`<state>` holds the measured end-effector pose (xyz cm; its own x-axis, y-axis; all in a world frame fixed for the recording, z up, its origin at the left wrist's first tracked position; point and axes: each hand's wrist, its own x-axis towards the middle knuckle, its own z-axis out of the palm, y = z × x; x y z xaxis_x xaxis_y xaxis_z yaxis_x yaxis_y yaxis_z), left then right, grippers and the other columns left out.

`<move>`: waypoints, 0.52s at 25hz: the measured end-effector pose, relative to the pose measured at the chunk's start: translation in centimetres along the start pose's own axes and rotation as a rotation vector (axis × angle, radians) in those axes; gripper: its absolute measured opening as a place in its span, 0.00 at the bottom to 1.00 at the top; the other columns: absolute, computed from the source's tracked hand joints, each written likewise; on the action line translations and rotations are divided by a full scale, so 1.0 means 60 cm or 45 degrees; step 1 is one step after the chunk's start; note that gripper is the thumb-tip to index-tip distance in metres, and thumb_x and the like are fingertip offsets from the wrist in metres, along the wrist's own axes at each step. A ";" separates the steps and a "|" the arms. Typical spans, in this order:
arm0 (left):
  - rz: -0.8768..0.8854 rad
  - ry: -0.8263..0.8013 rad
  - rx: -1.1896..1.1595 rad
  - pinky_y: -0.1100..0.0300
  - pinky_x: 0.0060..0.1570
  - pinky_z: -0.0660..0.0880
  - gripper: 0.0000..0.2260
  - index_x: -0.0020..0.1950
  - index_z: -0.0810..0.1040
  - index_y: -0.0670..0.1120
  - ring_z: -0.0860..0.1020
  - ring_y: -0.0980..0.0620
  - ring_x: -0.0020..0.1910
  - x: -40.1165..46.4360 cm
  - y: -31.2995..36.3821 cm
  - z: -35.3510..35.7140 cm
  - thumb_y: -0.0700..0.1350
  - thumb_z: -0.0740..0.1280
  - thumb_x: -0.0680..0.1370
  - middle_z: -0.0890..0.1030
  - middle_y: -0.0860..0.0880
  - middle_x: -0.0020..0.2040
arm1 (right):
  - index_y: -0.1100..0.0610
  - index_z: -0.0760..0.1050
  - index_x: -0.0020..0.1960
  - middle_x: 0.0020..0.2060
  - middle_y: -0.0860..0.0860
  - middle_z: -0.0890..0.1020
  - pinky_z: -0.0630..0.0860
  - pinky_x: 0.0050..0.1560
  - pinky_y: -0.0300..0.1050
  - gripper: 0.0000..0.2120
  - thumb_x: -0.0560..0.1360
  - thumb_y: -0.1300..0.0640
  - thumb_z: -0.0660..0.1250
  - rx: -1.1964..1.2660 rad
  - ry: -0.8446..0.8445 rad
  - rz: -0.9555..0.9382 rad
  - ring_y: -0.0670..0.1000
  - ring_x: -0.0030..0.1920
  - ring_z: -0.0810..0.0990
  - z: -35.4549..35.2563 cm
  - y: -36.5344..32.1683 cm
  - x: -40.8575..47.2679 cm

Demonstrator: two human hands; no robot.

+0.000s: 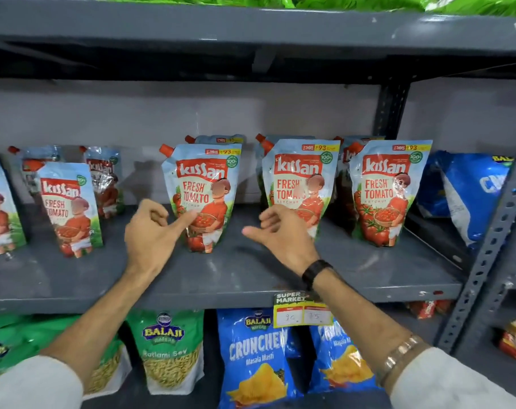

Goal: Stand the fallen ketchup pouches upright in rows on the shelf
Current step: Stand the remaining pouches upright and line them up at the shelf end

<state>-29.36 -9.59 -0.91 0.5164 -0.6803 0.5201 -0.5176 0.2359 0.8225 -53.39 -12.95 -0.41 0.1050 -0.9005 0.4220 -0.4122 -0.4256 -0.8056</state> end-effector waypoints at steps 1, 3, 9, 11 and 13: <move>-0.117 -0.084 -0.017 0.54 0.43 0.76 0.28 0.58 0.75 0.40 0.77 0.49 0.46 0.018 -0.011 -0.005 0.52 0.82 0.67 0.79 0.46 0.49 | 0.58 0.76 0.57 0.50 0.53 0.82 0.77 0.46 0.35 0.25 0.67 0.48 0.80 0.046 -0.122 0.037 0.47 0.47 0.78 0.028 -0.008 0.011; -0.272 -0.404 -0.067 0.53 0.57 0.75 0.40 0.72 0.64 0.41 0.75 0.48 0.58 0.045 -0.030 -0.003 0.45 0.83 0.67 0.75 0.46 0.61 | 0.58 0.71 0.67 0.59 0.51 0.78 0.78 0.58 0.43 0.35 0.66 0.50 0.81 0.106 -0.234 0.120 0.50 0.57 0.78 0.080 -0.016 0.035; -0.227 -0.703 -0.085 0.48 0.67 0.76 0.35 0.73 0.69 0.45 0.79 0.47 0.62 0.071 -0.058 0.011 0.36 0.80 0.70 0.79 0.44 0.68 | 0.56 0.78 0.60 0.56 0.52 0.85 0.79 0.62 0.57 0.28 0.63 0.58 0.82 0.244 -0.188 0.200 0.52 0.55 0.84 0.153 0.001 0.071; -0.209 -0.695 -0.083 0.48 0.68 0.76 0.34 0.72 0.70 0.46 0.80 0.47 0.62 0.070 -0.054 0.015 0.36 0.80 0.70 0.80 0.45 0.68 | 0.56 0.79 0.61 0.56 0.53 0.86 0.79 0.62 0.57 0.25 0.66 0.61 0.80 0.270 -0.172 0.173 0.52 0.55 0.84 0.153 0.000 0.070; -0.205 -0.704 -0.074 0.48 0.67 0.76 0.35 0.73 0.70 0.46 0.80 0.47 0.63 0.069 -0.050 0.024 0.37 0.80 0.70 0.80 0.46 0.68 | 0.56 0.79 0.62 0.57 0.53 0.86 0.79 0.63 0.56 0.24 0.67 0.63 0.79 0.270 -0.156 0.162 0.52 0.56 0.84 0.148 0.003 0.072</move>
<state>-26.62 -14.11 -1.57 0.1440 -0.9686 0.2026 -0.4156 0.1266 0.9007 -44.99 -17.71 -2.41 0.1785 -0.9465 0.2690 -0.2313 -0.3061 -0.9235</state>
